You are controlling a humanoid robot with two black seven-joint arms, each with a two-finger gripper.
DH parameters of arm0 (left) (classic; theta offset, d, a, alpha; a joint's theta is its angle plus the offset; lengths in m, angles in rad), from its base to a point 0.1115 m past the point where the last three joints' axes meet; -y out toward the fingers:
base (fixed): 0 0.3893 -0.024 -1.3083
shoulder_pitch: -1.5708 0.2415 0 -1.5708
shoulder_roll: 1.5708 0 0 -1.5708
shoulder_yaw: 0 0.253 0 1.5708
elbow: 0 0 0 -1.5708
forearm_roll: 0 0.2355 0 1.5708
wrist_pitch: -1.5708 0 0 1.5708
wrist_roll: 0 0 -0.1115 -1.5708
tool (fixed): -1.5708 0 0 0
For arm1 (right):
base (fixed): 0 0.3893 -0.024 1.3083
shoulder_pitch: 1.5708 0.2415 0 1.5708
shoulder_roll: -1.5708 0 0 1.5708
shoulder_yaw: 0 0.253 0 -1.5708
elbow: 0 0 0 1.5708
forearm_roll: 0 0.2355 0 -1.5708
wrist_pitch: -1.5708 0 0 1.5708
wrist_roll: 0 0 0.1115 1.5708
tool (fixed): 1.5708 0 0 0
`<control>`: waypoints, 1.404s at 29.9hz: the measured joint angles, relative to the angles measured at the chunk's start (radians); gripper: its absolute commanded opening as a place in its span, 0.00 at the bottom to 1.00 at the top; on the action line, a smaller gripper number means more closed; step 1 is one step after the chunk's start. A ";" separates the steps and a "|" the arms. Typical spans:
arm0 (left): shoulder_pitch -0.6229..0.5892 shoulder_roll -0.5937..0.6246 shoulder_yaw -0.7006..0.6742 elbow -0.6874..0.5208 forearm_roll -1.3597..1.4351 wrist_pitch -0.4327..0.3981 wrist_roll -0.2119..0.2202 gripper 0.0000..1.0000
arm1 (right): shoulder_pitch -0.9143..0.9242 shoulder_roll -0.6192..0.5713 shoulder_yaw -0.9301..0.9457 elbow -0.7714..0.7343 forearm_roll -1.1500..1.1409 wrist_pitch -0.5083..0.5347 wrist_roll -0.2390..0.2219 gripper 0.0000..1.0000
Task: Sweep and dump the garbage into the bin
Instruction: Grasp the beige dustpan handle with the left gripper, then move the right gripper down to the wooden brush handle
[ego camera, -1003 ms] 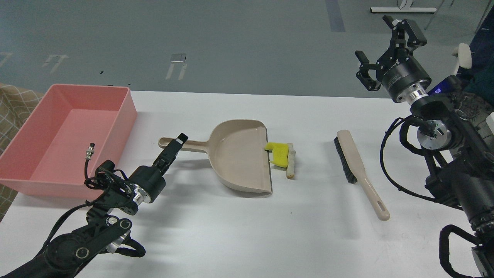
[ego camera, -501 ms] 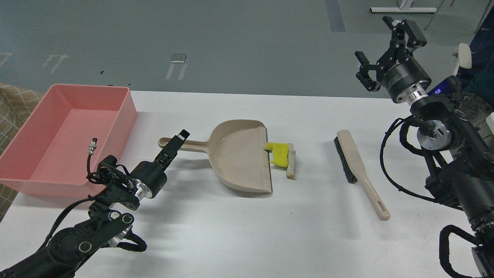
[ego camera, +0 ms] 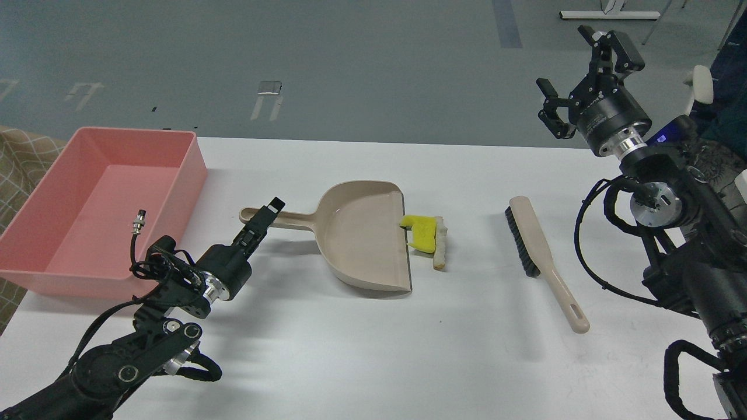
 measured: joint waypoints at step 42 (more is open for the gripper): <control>-0.041 0.014 0.001 -0.004 0.012 -0.012 -0.012 0.00 | 0.002 -0.889 -0.737 0.675 -0.260 0.010 -0.046 1.00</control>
